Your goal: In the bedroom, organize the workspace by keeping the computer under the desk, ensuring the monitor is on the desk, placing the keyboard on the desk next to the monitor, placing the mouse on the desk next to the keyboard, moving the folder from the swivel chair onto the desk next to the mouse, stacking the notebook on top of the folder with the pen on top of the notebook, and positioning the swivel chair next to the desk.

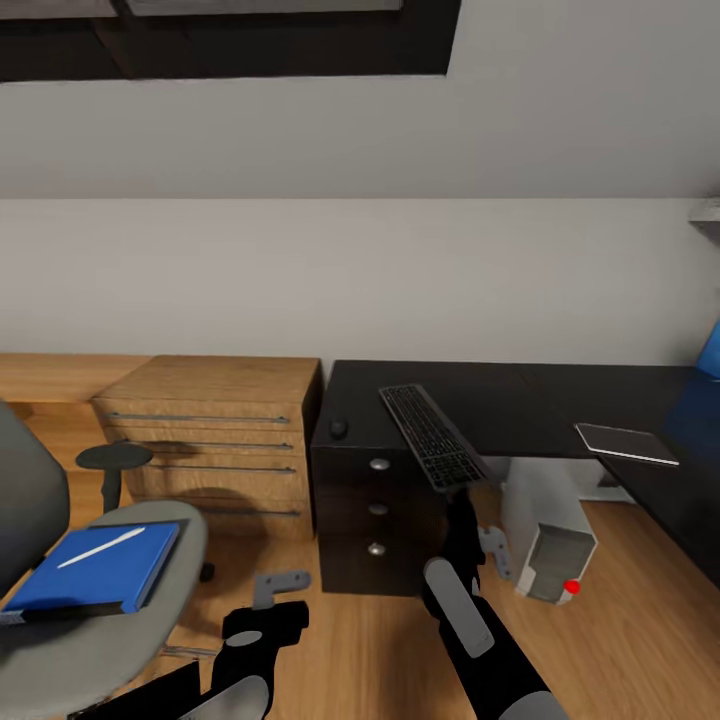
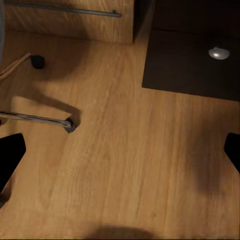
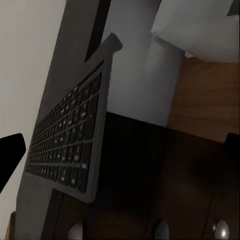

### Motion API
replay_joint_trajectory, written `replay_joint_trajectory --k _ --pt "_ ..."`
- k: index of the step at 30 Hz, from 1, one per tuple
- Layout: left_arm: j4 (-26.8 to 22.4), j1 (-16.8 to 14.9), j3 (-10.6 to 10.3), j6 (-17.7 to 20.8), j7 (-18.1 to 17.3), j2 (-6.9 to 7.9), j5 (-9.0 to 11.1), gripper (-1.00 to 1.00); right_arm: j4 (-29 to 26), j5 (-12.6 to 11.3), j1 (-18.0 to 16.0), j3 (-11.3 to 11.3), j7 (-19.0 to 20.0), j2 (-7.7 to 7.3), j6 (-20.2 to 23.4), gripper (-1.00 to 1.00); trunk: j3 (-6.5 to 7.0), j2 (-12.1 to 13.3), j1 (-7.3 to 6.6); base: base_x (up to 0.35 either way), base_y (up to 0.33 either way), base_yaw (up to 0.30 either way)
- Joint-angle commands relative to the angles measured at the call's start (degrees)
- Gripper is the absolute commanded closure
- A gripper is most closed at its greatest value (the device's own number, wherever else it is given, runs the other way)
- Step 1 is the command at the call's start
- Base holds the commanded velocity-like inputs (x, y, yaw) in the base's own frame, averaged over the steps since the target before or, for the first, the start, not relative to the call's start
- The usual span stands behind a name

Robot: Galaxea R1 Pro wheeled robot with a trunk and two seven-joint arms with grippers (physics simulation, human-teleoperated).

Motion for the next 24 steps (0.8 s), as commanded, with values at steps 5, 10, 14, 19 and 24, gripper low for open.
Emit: replay_joint_trajectory --k 5,10,14,19,24 --pt "1.74 -0.09 -0.09 0.58 0.18 -0.14 -0.02 -1.00 -0.04 -0.14 -0.04 0.02 -0.22 0.00 -0.18 -1.00 -0.06 -0.04 -0.04 -0.240 -0.222 0.000" --pt "5.13 -0.09 -0.09 0.58 0.17 -1.61 -0.06 -1.00 -0.22 -0.07 -0.04 -0.29 -0.32 0.00 -0.12 -1.00 -0.06 -0.04 -0.04 -0.068 -0.320 0.000" --pt "12.64 -0.09 0.04 0.55 0.10 -5.44 -0.34 -1.00 -3.16 -0.06 -0.04 -0.68 -0.61 0.00 -0.05 -1.00 -0.06 -0.04 -0.04 -0.010 -0.207 0.000" --pt "15.81 -0.09 0.06 0.51 0.05 -7.75 -0.47 -1.00 -4.22 -0.09 -0.04 -0.78 -0.63 -0.76 0.86 -1.00 -0.06 -0.04 -0.04 -0.002 -0.042 0.000" --pt "18.49 -0.09 0.03 0.50 -0.13 -8.97 -0.43 -1.00 -4.64 -0.04 -0.04 -0.75 -0.43 -1.47 3.37 -1.00 0.12 0.37 -0.26 -0.001 -0.012 0.000"
